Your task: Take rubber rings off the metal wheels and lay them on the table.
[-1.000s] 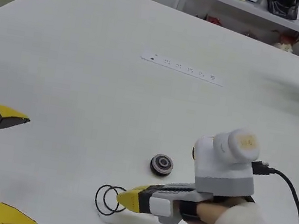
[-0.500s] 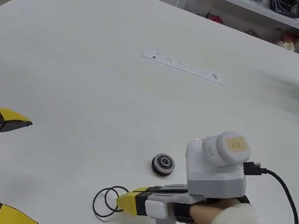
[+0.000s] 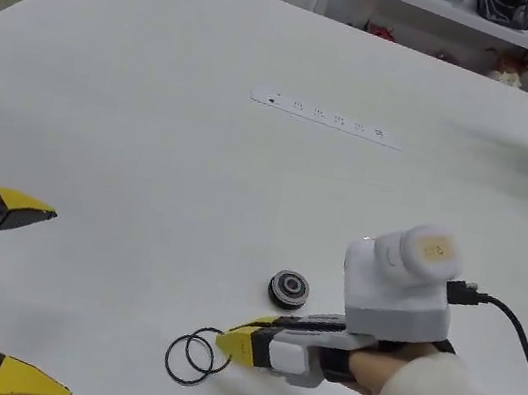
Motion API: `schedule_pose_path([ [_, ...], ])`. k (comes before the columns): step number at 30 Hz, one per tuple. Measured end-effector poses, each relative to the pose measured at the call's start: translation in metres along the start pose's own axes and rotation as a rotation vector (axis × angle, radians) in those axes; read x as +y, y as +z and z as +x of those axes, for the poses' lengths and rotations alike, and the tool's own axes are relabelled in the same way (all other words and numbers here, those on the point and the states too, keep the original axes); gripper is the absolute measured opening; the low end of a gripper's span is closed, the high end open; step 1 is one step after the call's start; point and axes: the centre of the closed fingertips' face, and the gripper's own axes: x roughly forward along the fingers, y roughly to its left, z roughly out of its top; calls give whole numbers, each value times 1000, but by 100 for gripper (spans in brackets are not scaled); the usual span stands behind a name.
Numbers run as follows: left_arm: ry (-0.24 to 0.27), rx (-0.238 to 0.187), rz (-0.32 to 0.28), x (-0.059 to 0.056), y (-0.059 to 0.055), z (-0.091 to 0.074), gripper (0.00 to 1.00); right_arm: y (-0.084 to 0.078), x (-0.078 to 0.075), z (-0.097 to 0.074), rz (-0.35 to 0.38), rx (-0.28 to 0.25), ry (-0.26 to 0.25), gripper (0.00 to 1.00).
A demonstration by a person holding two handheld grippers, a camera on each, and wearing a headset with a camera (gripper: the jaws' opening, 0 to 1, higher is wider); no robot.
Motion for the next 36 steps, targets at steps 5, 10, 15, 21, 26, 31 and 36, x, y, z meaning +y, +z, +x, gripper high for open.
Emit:
schedule_pose_path([
  [5, 3, 0, 1, 1, 1, 0, 92, 5, -2, -4, 2, -20, -6, 9],
  [10, 2, 0, 3, 1, 2, 0, 92, 10, -3, -9, 2, -44, -10, 10],
  [15, 1, -3, 6, 1, 4, 0, 92, 17, -5, -15, 0, -74, -22, 10],
  [21, 1, -6, 12, 2, 8, -1, 92, 26, -11, -24, 9, -117, -38, 11],
  [26, 4, -14, 16, 3, 13, -3, 92, 34, -18, -33, 24, -157, -57, 12],
  [31, 12, -15, 22, 6, 15, -6, 92, 42, -27, -43, 39, -198, -83, 13],
  [36, 20, -21, 25, 8, 18, -9, 92, 47, -35, -52, 47, -226, -106, 14],
])
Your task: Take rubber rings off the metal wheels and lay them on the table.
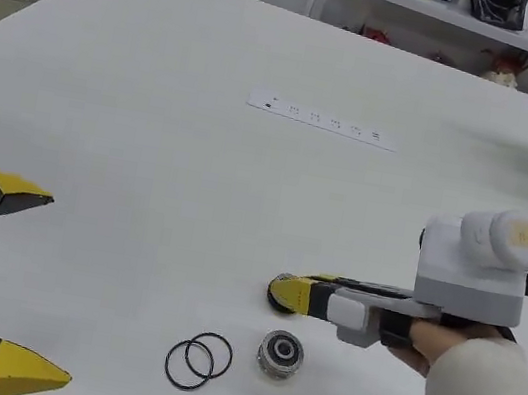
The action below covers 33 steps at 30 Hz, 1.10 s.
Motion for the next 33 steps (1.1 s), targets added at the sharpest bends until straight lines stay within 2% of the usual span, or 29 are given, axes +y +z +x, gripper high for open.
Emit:
schedule_pose_path([
  [5, 7, 0, 4, 1, 3, 0, 92, 7, -10, -7, 8, -30, -26, 15],
  [10, 5, -9, 14, 2, 12, 0, 92, 8, -20, -12, 4, -38, -57, 17],
  [16, -15, -59, 13, 1, 38, 0, 92, 3, -32, -17, -16, -18, -93, 18],
  [25, -33, -63, 69, 6, 61, 9, 91, 0, -42, -22, -47, -17, -119, 17],
  [33, -63, -89, 134, 9, 88, 22, 89, -4, -51, -24, -66, -6, -141, 18],
])
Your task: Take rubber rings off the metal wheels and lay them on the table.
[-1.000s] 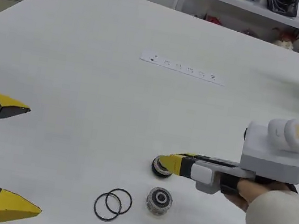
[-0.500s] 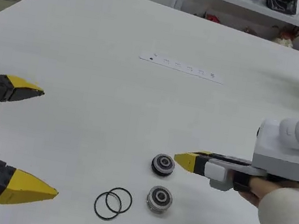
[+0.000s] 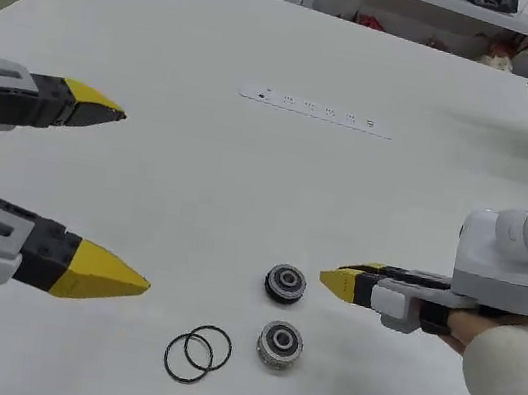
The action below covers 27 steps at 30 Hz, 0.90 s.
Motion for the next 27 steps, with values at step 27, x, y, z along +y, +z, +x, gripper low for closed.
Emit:
schedule_pose_path([
  [27, -90, -57, 155, 17, 47, 79, 74, -6, -6, 8, -91, 4, 33, 18],
])
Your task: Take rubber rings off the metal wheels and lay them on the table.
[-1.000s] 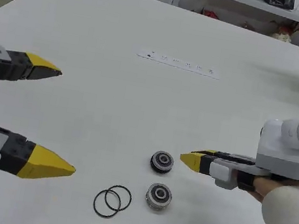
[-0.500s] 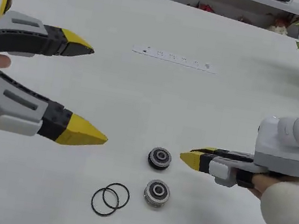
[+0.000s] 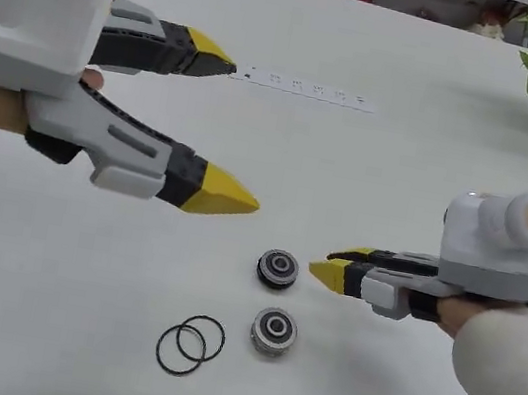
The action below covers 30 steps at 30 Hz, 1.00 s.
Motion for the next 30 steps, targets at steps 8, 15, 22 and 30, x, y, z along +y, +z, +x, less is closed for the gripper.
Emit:
schedule_pose_path([
  [8, -44, 14, 7, -2, -15, 26, 68, -6, 3, 8, -58, 22, 38, 19],
  [15, -74, -3, -16, -4, -27, 47, 62, -18, 5, 18, -127, 80, 58, 23],
  [22, -112, 3, -33, -7, -45, 67, 53, -24, 3, 25, -154, 106, 66, 23],
  [30, -147, 41, -67, -14, -73, 85, 45, -24, 3, 30, -171, 104, 81, 24],
])
